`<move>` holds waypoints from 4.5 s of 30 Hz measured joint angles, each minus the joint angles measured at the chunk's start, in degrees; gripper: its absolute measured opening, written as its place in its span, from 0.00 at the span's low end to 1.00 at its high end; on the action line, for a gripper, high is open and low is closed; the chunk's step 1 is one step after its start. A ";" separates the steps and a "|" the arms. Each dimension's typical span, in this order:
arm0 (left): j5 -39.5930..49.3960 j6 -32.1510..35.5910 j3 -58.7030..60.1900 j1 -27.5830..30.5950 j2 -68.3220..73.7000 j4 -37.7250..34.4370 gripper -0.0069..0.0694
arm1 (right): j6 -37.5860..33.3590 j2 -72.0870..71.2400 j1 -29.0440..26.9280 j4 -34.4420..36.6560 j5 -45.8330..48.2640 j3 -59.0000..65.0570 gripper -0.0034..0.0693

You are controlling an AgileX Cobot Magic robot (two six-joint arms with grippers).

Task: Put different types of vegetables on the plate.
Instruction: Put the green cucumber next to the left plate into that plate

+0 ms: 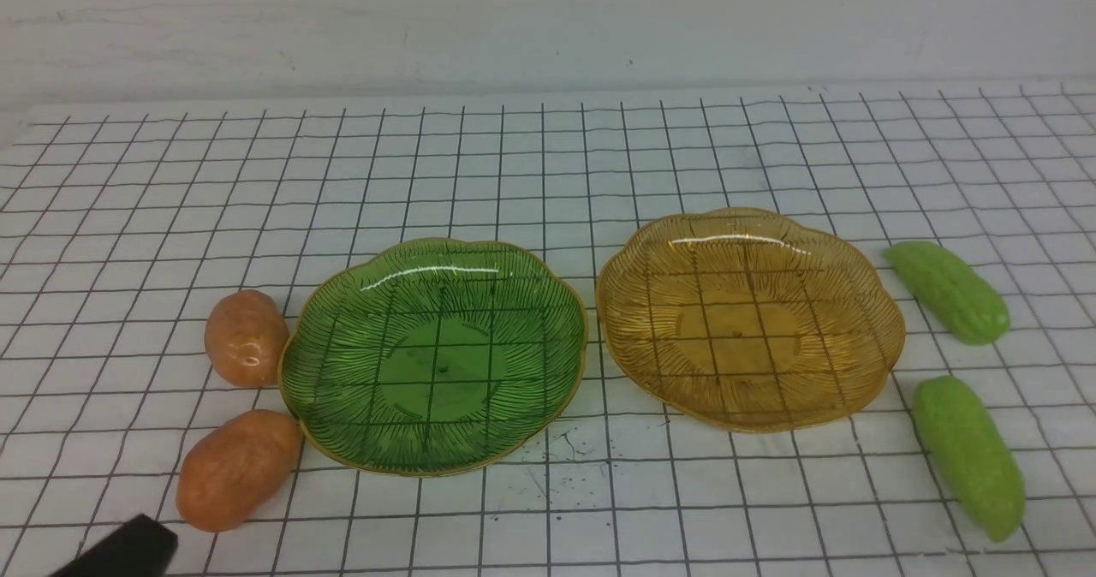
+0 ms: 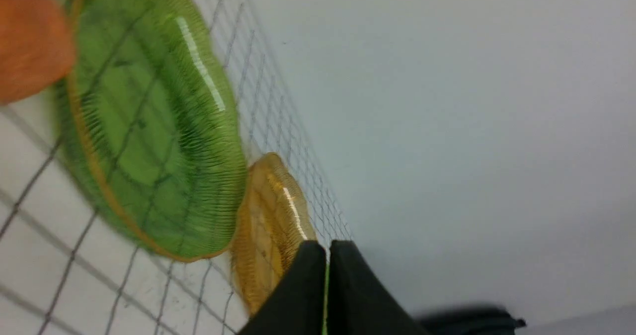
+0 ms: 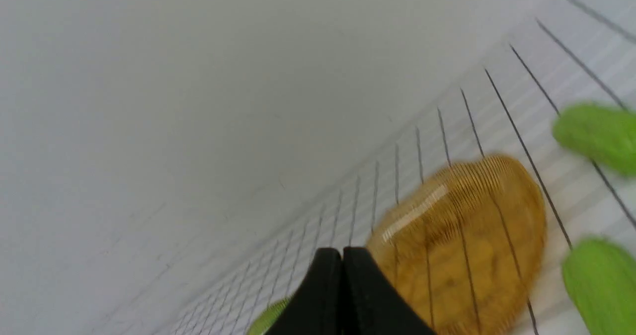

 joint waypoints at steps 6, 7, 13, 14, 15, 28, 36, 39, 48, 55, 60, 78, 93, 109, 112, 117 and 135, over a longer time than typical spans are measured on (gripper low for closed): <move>13.80 13.87 -12.78 0.00 13.76 5.36 0.08 | -0.47 21.19 0.00 -17.85 19.34 -16.48 0.03; 17.32 14.95 -14.30 0.00 16.63 7.66 0.08 | 0.40 25.95 0.00 -21.32 23.91 -18.52 0.03; 29.62 20.20 -20.98 0.00 37.68 20.00 0.08 | 8.54 51.52 0.00 -38.14 34.91 -29.47 0.04; 29.98 20.65 -21.93 0.00 40.40 21.27 0.08 | 9.13 55.76 0.00 -39.60 34.96 -31.19 0.04; 30.04 20.82 -22.65 0.00 42.36 22.00 0.08 | 9.35 60.39 0.00 -40.38 34.96 -33.53 0.05; 29.99 21.06 -25.45 0.00 48.02 23.26 0.08 | 4.05 88.24 0.00 -40.83 34.78 -46.74 0.56; 29.45 21.10 -25.45 0.00 48.06 23.33 0.08 | 1.89 97.59 0.00 -41.00 32.21 -47.90 0.87; 29.04 21.10 -25.45 0.00 48.06 23.39 0.08 | 1.49 99.71 0.00 -41.00 31.80 -47.90 0.84; 28.79 21.10 -25.45 0.00 48.06 23.71 0.08 | 0.75 99.22 0.00 -45.42 40.32 -52.59 0.58; 28.72 21.10 -25.45 0.00 48.06 23.84 0.08 | -0.36 95.35 0.65 -38.88 43.47 -63.64 0.58; 28.61 21.10 -25.45 0.00 48.06 23.84 0.08 | -9.11 97.74 6.54 -23.55 34.45 -67.16 0.58; 28.54 21.10 -25.45 0.00 48.06 23.89 0.08 | -12.00 106.28 12.63 -28.55 27.37 -67.33 0.99; 28.54 21.10 -25.45 0.00 48.06 23.89 0.08 | 2.07 107.91 -1.81 -49.42 24.64 -72.32 1.00; 28.54 21.10 -25.45 0.00 48.06 23.89 0.08 | 2.66 117.70 -2.76 -53.65 25.13 -72.62 0.69; 28.54 21.10 -25.45 0.00 48.06 23.89 0.08 | 2.66 117.34 -2.76 -56.00 30.05 -74.78 0.59; 28.54 21.10 -25.45 0.00 48.06 23.89 0.08 | 3.83 112.91 -2.83 -52.95 43.89 -83.30 0.59; 28.53 21.10 -25.45 0.00 48.06 26.61 0.12 | -3.69 115.29 13.98 -34.76 50.03 -83.93 0.64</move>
